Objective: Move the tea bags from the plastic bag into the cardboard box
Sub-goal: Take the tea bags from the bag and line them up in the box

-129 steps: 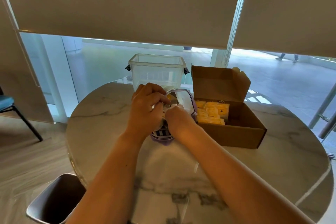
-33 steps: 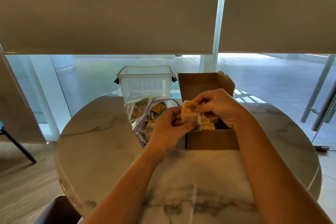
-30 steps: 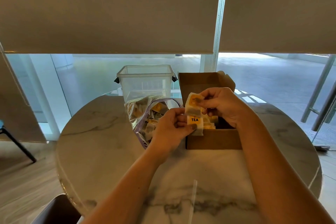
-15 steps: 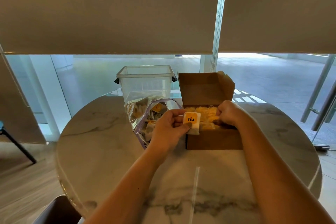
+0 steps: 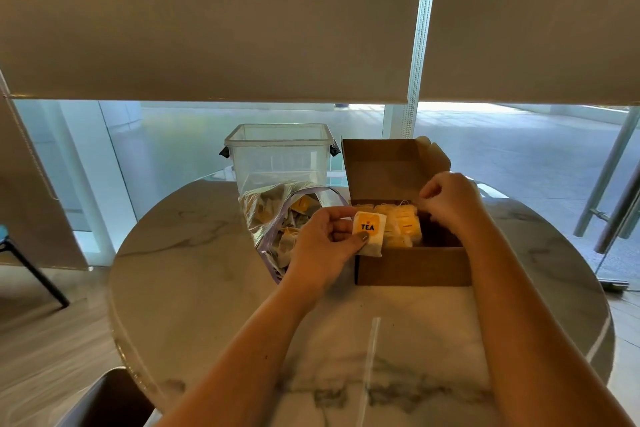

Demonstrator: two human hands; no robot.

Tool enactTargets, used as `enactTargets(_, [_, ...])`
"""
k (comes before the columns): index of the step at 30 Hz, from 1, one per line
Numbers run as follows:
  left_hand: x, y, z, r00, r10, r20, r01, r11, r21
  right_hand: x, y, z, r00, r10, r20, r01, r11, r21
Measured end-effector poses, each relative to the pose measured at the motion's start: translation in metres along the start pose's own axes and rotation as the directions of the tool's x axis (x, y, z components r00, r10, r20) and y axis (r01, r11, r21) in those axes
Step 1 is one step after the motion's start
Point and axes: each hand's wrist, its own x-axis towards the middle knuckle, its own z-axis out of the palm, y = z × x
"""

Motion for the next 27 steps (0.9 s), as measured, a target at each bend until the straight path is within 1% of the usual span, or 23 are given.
enactTargets(1, [0.000, 0.000, 0.000, 1.000, 0.003, -0.006, -0.003, 1.000, -0.004, -0.006, -0.008, -0.008, 0.999, -0.017, 0.049, 0.012, 0.994, 0.106])
enactTargets(2, [0.000, 0.000, 0.000, 1.000, 0.004, -0.013, -0.004, 1.000, -0.017, -0.012, -0.016, -0.015, 0.988, -0.028, 0.153, -0.006, 0.976, 0.219])
enactTargets(3, [0.000, 0.000, 0.000, 1.000, 0.002, -0.020, -0.003, 0.999, -0.034, -0.018, -0.023, -0.020, 0.956, -0.047, 0.290, -0.044, 0.953, 0.301])
enactTargets(4, [0.001, 0.000, 0.000, 1.000, -0.003, -0.029, 0.002, 0.999, -0.052, -0.024, -0.029, -0.024, 0.909, -0.085, 0.409, -0.062, 0.940, 0.335])
enactTargets(5, [0.001, -0.001, 0.000, 0.999, -0.012, -0.038, 0.010, 0.997, -0.071, -0.027, -0.032, -0.026, 0.861, -0.127, 0.492, -0.058, 0.937, 0.343])
enactTargets(7, [0.002, -0.001, 0.000, 0.999, -0.027, -0.048, 0.022, 0.994, -0.105, -0.032, -0.037, -0.024, 0.800, -0.177, 0.573, -0.049, 0.933, 0.357])
enactTargets(9, [0.002, -0.001, 0.000, 0.999, -0.025, -0.048, 0.019, 0.993, -0.116, -0.033, -0.040, -0.020, 0.789, -0.187, 0.586, -0.066, 0.921, 0.383])
enactTargets(11, [0.001, 0.000, 0.000, 0.999, -0.017, -0.046, 0.011, 0.992, -0.128, -0.032, -0.041, -0.020, 0.814, -0.177, 0.553, -0.113, 0.886, 0.450])
enactTargets(12, [0.000, 0.001, 0.000, 0.999, -0.009, -0.045, 0.003, 0.993, -0.118, -0.031, -0.040, -0.021, 0.840, -0.154, 0.520, -0.150, 0.855, 0.496])
enactTargets(14, [-0.001, 0.000, 0.000, 0.999, 0.018, -0.038, -0.019, 0.999, -0.047, -0.026, -0.035, -0.024, 0.906, -0.038, 0.422, -0.230, 0.793, 0.564])
enactTargets(15, [-0.001, 0.000, 0.000, 0.999, 0.027, -0.031, -0.027, 1.000, 0.010, -0.023, -0.030, -0.024, 0.935, 0.038, 0.353, -0.244, 0.792, 0.560])
enactTargets(16, [-0.001, -0.001, 0.000, 0.999, 0.032, -0.022, -0.031, 0.997, 0.065, -0.019, -0.023, -0.023, 0.959, 0.108, 0.263, -0.231, 0.838, 0.494])
enactTargets(17, [-0.001, -0.002, 0.000, 0.999, 0.036, -0.008, -0.035, 0.994, 0.107, -0.015, -0.016, -0.022, 0.973, 0.153, 0.175, -0.207, 0.911, 0.356])
enactTargets(18, [-0.001, -0.003, 0.001, 0.999, 0.039, 0.006, -0.040, 0.990, 0.135, -0.011, -0.009, -0.021, 0.978, 0.163, 0.129, -0.185, 0.965, 0.187])
enactTargets(19, [-0.001, -0.004, 0.001, 0.999, 0.046, 0.018, -0.049, 0.987, 0.155, -0.008, -0.003, -0.019, 0.976, 0.167, 0.143, -0.174, 0.984, 0.039])
enactTargets(20, [-0.001, -0.004, 0.001, 0.998, 0.055, 0.024, -0.058, 0.983, 0.176, -0.006, 0.001, -0.016, 0.962, 0.189, 0.196, -0.180, 0.982, -0.064])
enactTargets(22, [-0.001, -0.005, 0.001, 0.998, 0.061, 0.029, -0.066, 0.977, 0.203, -0.004, 0.007, -0.008, 0.923, 0.249, 0.293, -0.206, 0.964, -0.170])
enactTargets(23, [-0.001, -0.005, 0.001, 0.998, 0.056, 0.029, -0.061, 0.977, 0.202, -0.003, 0.007, -0.004, 0.912, 0.263, 0.314, -0.207, 0.957, -0.202])
enactTargets(25, [-0.001, -0.004, 0.000, 0.999, 0.046, 0.026, -0.050, 0.978, 0.203, 0.000, 0.008, 0.004, 0.913, 0.264, 0.311, -0.195, 0.952, -0.235])
enactTargets(27, [-0.001, -0.004, 0.000, 0.999, 0.047, 0.026, -0.052, 0.978, 0.203, 0.005, 0.009, 0.013, 0.917, 0.268, 0.296, -0.203, 0.952, -0.230])
